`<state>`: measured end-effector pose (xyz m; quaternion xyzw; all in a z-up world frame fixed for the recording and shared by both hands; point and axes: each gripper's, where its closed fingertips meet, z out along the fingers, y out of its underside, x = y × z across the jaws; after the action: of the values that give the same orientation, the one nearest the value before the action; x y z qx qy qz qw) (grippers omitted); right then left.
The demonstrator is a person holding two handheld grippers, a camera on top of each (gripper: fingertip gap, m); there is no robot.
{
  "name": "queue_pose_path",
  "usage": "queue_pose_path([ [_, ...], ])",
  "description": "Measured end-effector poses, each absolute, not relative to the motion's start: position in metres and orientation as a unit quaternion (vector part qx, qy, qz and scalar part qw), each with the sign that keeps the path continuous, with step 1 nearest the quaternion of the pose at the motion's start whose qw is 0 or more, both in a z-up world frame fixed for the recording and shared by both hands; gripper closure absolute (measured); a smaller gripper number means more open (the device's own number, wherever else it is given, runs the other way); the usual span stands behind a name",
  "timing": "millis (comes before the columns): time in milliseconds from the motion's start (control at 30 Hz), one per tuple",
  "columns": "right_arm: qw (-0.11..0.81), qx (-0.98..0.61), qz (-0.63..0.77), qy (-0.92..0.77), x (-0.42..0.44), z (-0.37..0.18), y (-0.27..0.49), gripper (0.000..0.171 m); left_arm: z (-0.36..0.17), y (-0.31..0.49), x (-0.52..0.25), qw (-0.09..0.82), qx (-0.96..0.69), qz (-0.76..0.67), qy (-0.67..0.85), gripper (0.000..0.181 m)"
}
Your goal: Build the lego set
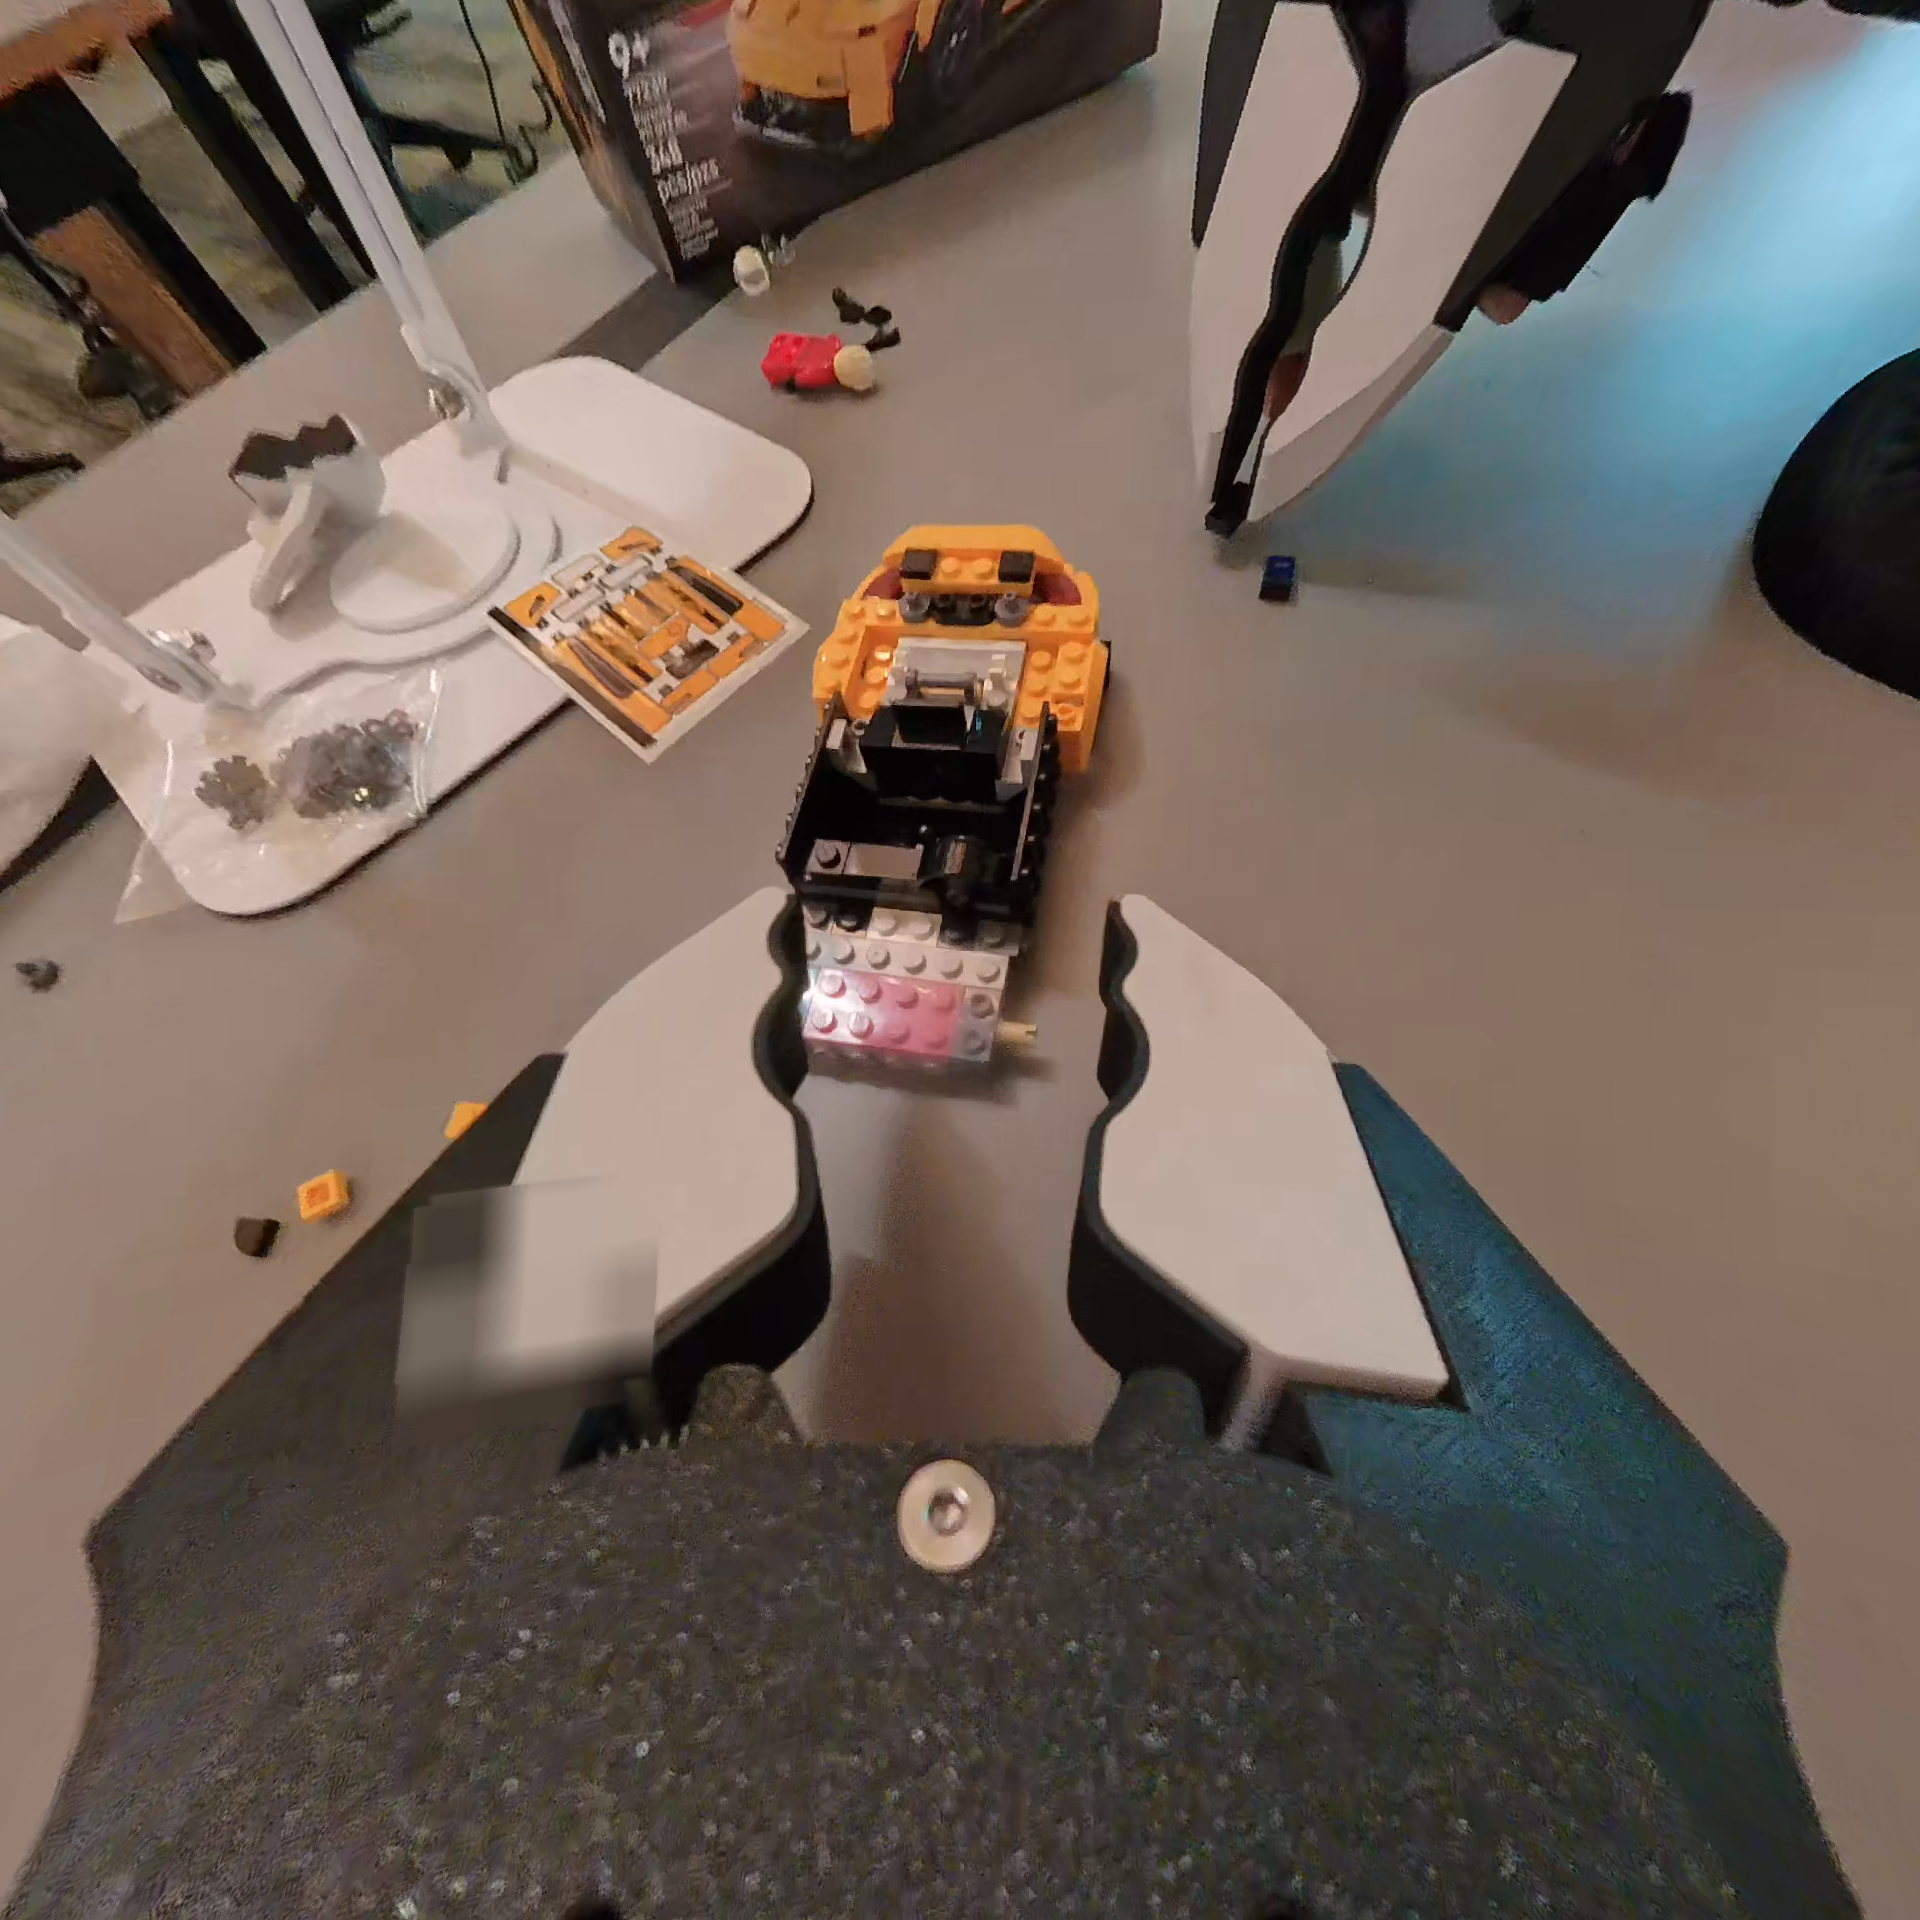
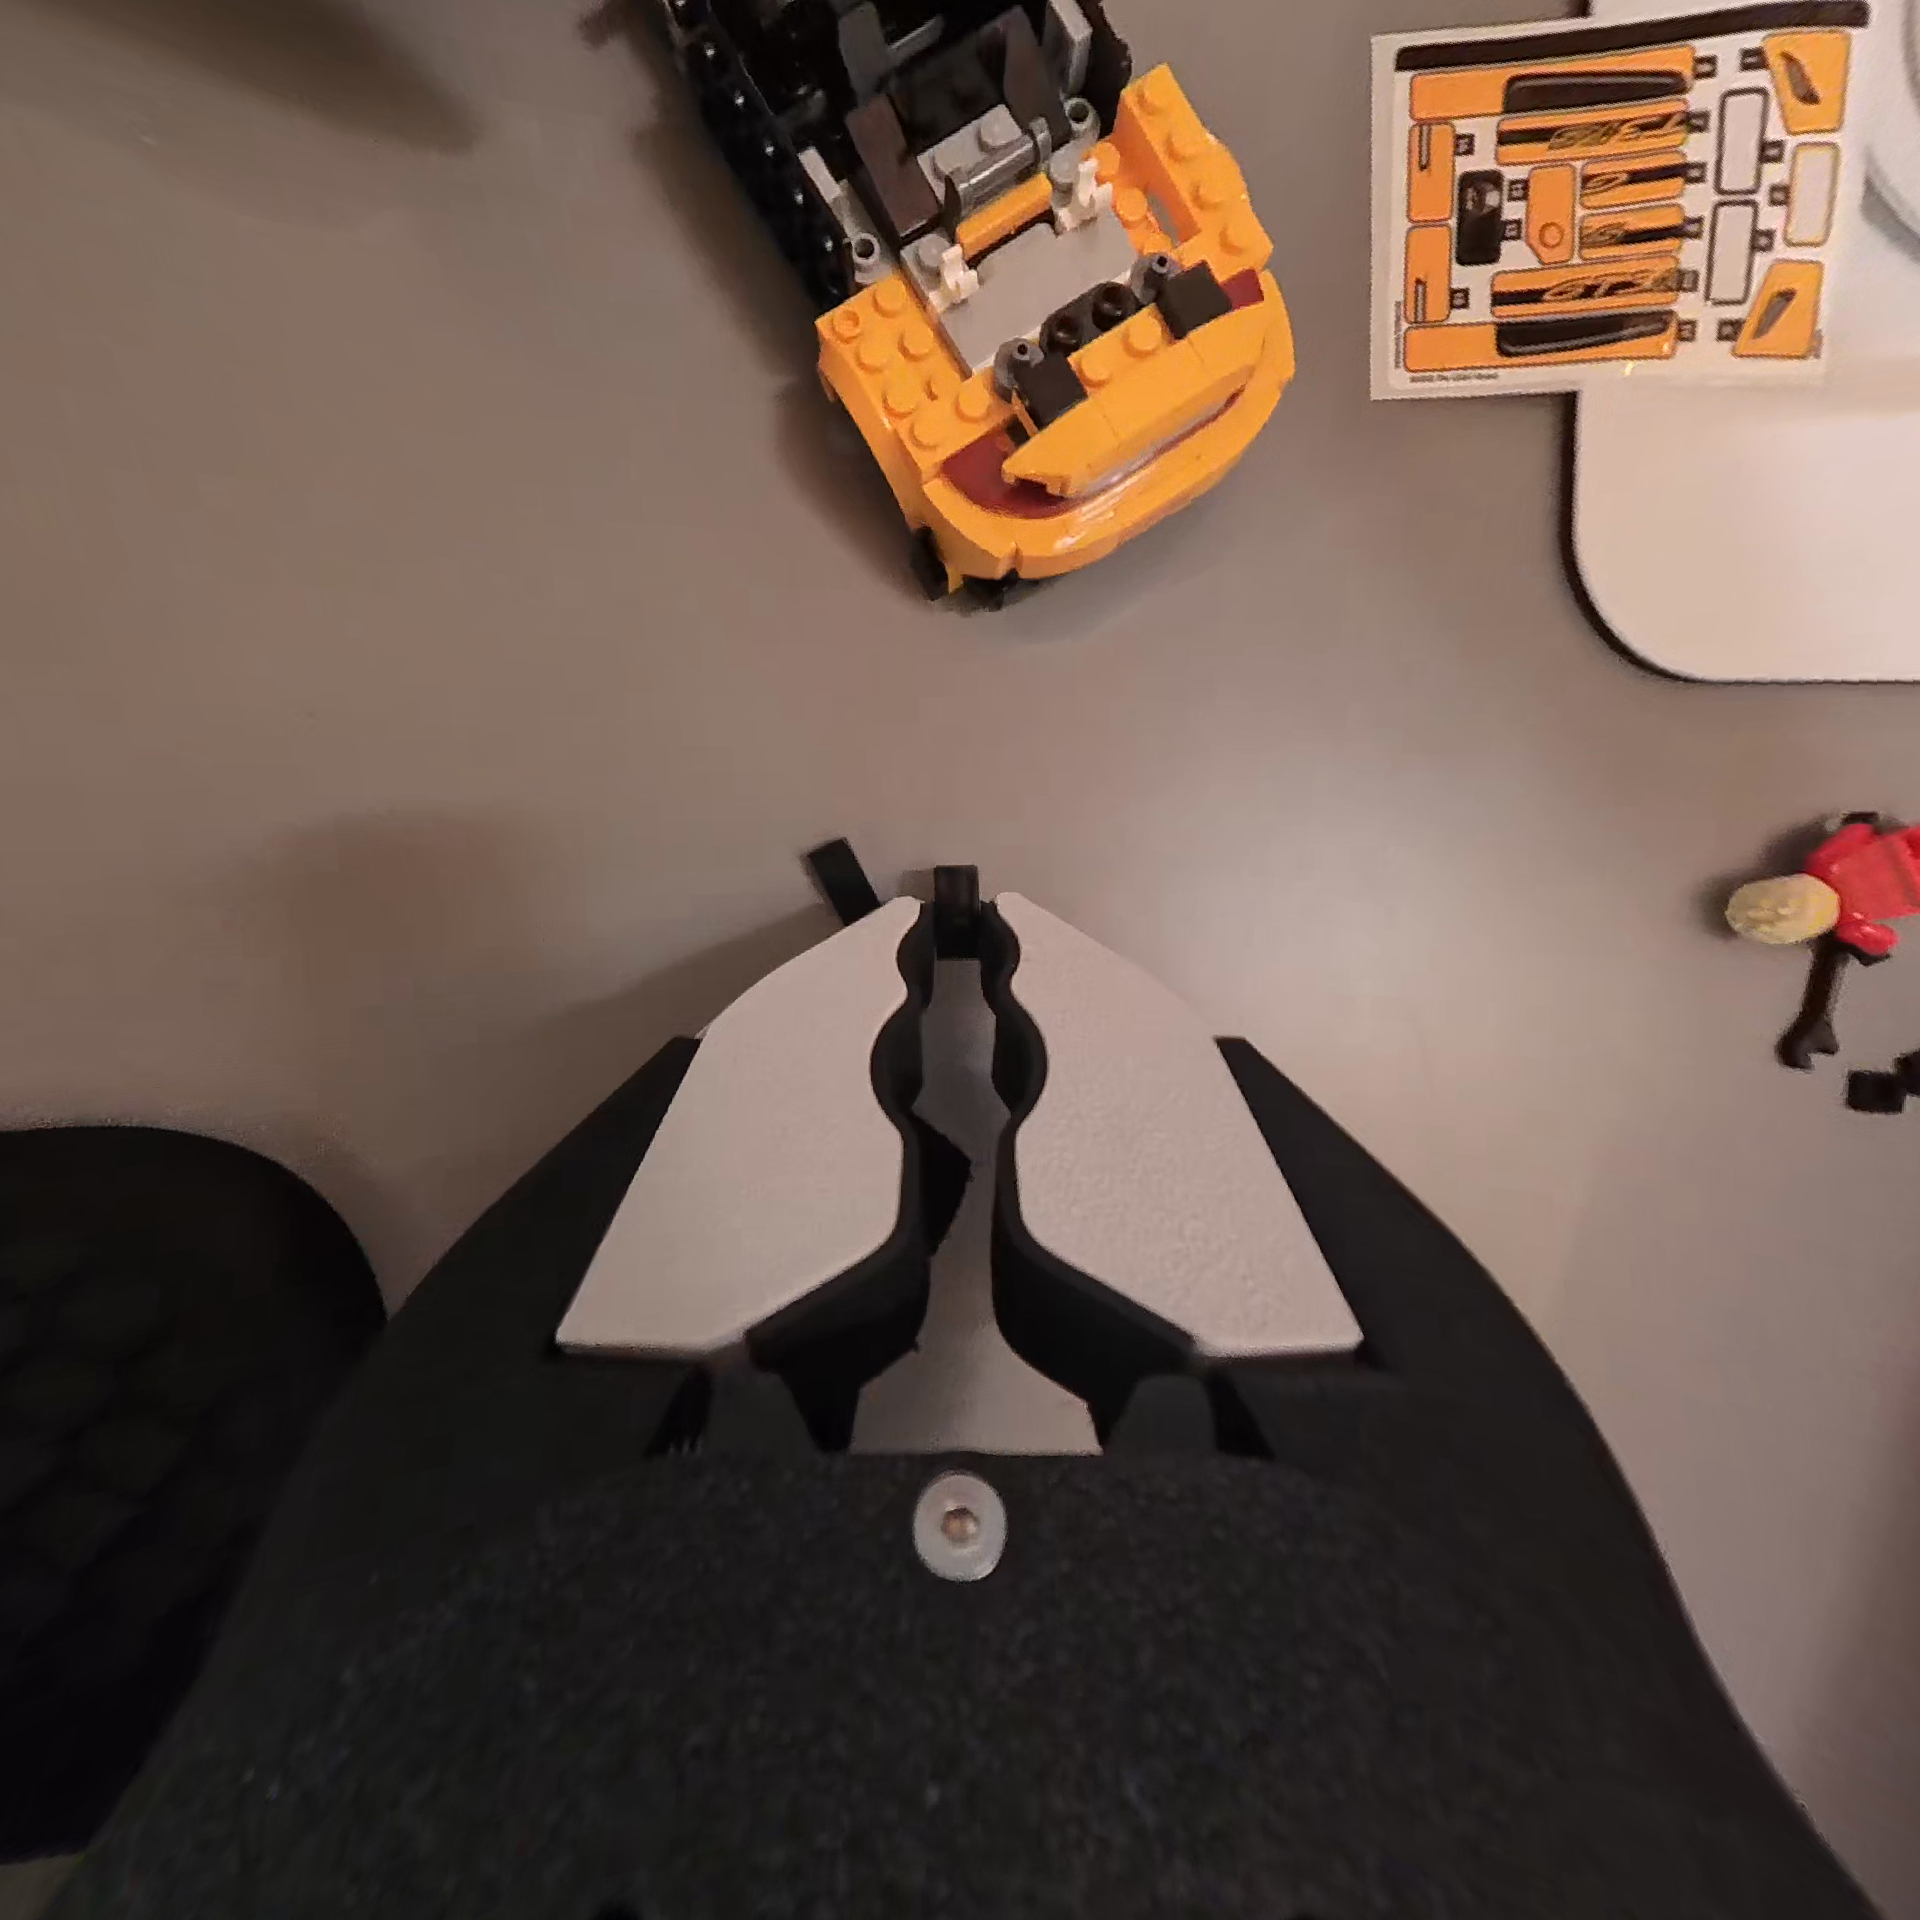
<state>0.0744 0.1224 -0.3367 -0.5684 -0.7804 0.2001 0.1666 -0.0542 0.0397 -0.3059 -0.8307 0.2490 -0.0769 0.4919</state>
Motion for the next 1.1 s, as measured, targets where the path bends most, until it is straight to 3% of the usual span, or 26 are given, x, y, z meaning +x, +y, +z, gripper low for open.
queue_pose_path([
  [133, 0.152, -0.549, 0.189, -0.8, 0.072, -0.343, 0.122, 0.164, -0.32, 0.04, -0.057, 0.461, -0.851, -0.083, 0.239, 0.117],
  [367, 0.155, -0.555, 0.208, -0.791, 0.068, -0.345, 0.121, 0.163, -0.323, 0.039, -0.057, 0.452, -0.857, -0.08, 0.235, 0.116],
  [833, 0.263, -0.558, 0.279, -0.736, 0.052, -0.295, 0.112, 0.145, -0.344, 0.067, -0.052, 0.392, -0.872, -0.103, 0.276, 0.095],
  [967, 0.321, -0.555, 0.346, -0.686, 0.035, -0.283, 0.109, 0.145, -0.344, 0.07, -0.043, 0.374, -0.864, -0.134, 0.31, 0.118],
  [1100, 0.374, -0.541, 0.409, -0.632, 0.034, -0.274, 0.103, 0.15, -0.344, 0.053, -0.034, 0.378, -0.846, -0.142, 0.347, 0.118],
])
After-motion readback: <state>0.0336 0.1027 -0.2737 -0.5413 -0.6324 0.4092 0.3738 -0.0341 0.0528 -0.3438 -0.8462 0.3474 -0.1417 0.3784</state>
